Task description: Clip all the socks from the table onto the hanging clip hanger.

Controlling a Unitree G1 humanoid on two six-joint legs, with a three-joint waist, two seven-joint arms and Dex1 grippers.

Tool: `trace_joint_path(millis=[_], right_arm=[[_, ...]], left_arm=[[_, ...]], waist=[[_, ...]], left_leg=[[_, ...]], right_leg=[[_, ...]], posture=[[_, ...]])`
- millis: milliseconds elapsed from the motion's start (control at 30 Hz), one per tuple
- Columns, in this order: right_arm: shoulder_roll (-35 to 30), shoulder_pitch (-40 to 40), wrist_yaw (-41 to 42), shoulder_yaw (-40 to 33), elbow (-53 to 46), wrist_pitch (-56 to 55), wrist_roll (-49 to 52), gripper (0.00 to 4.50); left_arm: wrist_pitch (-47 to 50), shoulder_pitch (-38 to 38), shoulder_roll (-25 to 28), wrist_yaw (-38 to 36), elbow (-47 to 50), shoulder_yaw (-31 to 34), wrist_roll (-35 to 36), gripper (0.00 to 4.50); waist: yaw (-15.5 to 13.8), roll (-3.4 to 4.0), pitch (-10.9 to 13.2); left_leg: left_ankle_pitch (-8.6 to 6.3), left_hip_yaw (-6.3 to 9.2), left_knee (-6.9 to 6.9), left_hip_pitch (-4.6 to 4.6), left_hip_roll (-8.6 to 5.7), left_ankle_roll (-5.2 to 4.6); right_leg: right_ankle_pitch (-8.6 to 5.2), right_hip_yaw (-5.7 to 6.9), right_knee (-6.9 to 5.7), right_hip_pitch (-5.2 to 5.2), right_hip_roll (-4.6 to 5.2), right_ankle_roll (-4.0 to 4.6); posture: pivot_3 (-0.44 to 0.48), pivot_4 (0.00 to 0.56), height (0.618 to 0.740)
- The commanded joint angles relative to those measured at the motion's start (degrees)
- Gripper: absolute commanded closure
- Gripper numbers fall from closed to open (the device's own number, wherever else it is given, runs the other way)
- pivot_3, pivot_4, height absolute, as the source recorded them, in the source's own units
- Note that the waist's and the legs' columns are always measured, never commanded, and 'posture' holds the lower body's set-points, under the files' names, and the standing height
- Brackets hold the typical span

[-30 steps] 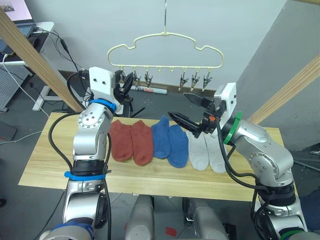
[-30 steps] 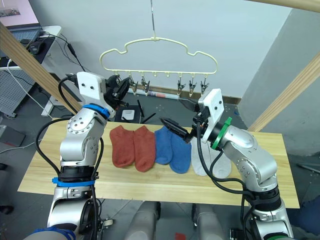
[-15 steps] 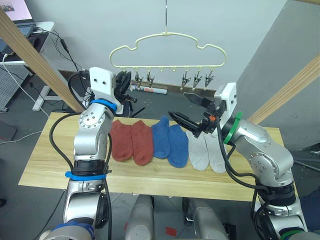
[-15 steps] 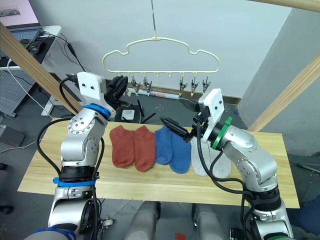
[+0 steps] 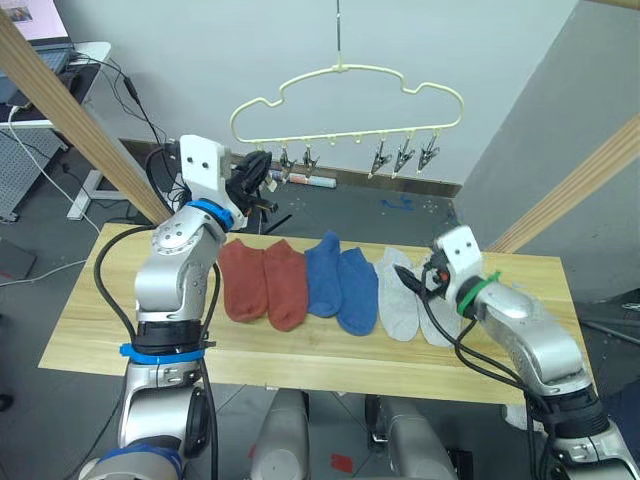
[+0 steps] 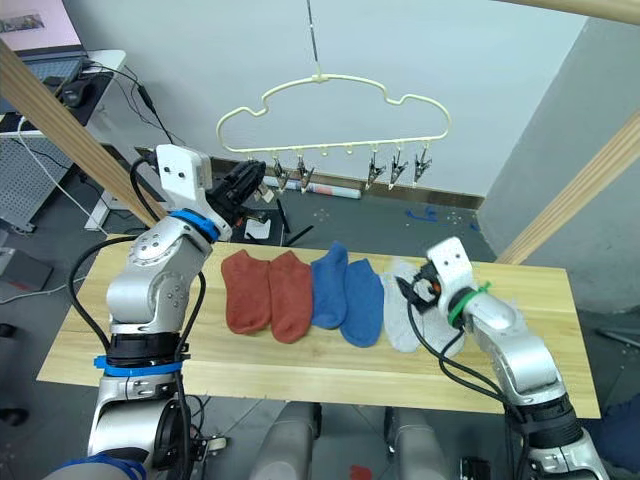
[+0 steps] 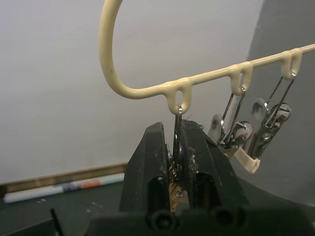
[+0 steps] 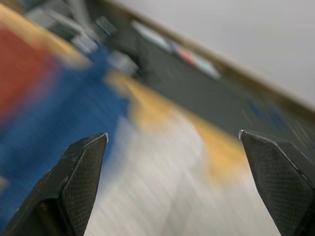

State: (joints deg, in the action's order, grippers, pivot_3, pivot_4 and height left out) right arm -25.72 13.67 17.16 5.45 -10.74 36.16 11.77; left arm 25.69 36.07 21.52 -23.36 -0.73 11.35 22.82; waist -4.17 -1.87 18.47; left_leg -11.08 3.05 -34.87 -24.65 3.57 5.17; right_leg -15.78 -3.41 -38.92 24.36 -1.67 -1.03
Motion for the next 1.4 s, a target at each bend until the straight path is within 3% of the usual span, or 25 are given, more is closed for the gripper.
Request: trace_joint_path(millis=[33,200,467,567,933,1000,1067,1233,1400], right_arm=[[0.4,-0.2,-1.8,-2.2,2.7,-1.5,-2.3,0.00],[2.7,1.3,-2.1,-3.4,13.0,-3.7,-3.3,0.00],[3.5,2.5,-0.6,-1.9,19.3,-4.6,-5.9,0.00],[3.5,1.5,0.3,-1.7,19.5,-4.0,-6.1,0.55],[3.1,-1.2,1.3,-3.4,17.5,-2.8,-5.5,4.33],[2.4,-1.6,2.0,-3.5,16.6,-3.3,-5.7,4.47],[0.8,-2.1,3.6,-2.6,14.8,-5.2,-6.6,4.47],[-2.9,-2.2,12.9,0.1,4.7,-9.7,-4.7,4.47],[-0.5,3.0,17.0,2.5,-8.3,1.0,2.0,4.47]], left_arm=[[1.6,-0.7,0.9,-0.9,2.5,0.6,1.6,4.44],[2.4,-1.1,0.7,-0.8,2.7,0.3,1.5,4.44],[2.6,-1.7,1.1,-0.9,3.5,0.4,1.3,4.44],[2.7,-2.1,1.2,-0.8,4.1,0.5,1.2,4.44],[4.8,-3.2,1.3,-0.8,5.0,0.6,2.3,4.44],[6.9,-3.3,1.4,-1.2,5.1,1.3,4.0,4.44],[11.4,-2.8,1.2,-0.6,4.5,3.4,7.8,4.44],[32.5,1.2,-0.9,6.6,-0.9,16.8,28.2,4.44],[45.2,3.7,-1.1,14.9,-6.5,26.5,45.4,4.44]], waist=[[0.4,0.00,0.0],[0.5,-0.01,0.0],[1.0,-0.01,0.0],[1.0,0.00,0.0],[0.9,-0.02,0.0],[0.9,-0.02,0.0],[0.9,-0.02,0.0],[1.7,-0.02,0.0],[3.0,-0.02,0.0]], left_leg=[[0.00,-0.01,0.00,0.00,0.00,0.00],[-0.01,-0.01,-0.01,0.00,-0.02,-0.02],[-0.01,-0.02,-0.01,0.00,-0.02,-0.03],[-0.01,-0.02,-0.02,0.01,-0.02,-0.03],[-0.01,-0.01,-0.09,0.08,-0.04,-0.02],[0.00,-0.01,-0.09,0.13,-0.04,-0.02],[-0.01,-0.01,-0.09,0.14,-0.04,-0.02],[-0.01,-0.03,-0.10,0.14,-0.02,-0.03],[-0.01,0.00,-0.08,0.21,0.07,-0.02]], right_leg=[[0.00,-0.01,-0.01,0.01,-0.01,0.00],[0.00,-0.02,0.00,0.00,-0.01,-0.01],[0.02,-0.03,-0.01,0.00,-0.01,-0.03],[0.02,-0.04,-0.01,-0.01,-0.01,-0.04],[0.09,-0.06,-0.01,-0.13,0.00,-0.15],[0.09,-0.06,-0.01,-0.18,0.00,-0.15],[0.09,-0.05,-0.01,-0.18,0.00,-0.15],[0.08,-0.07,-0.03,-0.15,0.00,-0.16],[0.08,-0.06,-0.09,-0.16,-0.08,-0.17]], posture=[[0.219,0.336,0.740],[0.215,0.335,0.740],[0.232,0.329,0.740],[0.237,0.326,0.740],[0.230,0.312,0.740],[0.230,0.311,0.740],[0.232,0.311,0.740],[0.230,0.312,0.740],[0.219,0.314,0.740]])
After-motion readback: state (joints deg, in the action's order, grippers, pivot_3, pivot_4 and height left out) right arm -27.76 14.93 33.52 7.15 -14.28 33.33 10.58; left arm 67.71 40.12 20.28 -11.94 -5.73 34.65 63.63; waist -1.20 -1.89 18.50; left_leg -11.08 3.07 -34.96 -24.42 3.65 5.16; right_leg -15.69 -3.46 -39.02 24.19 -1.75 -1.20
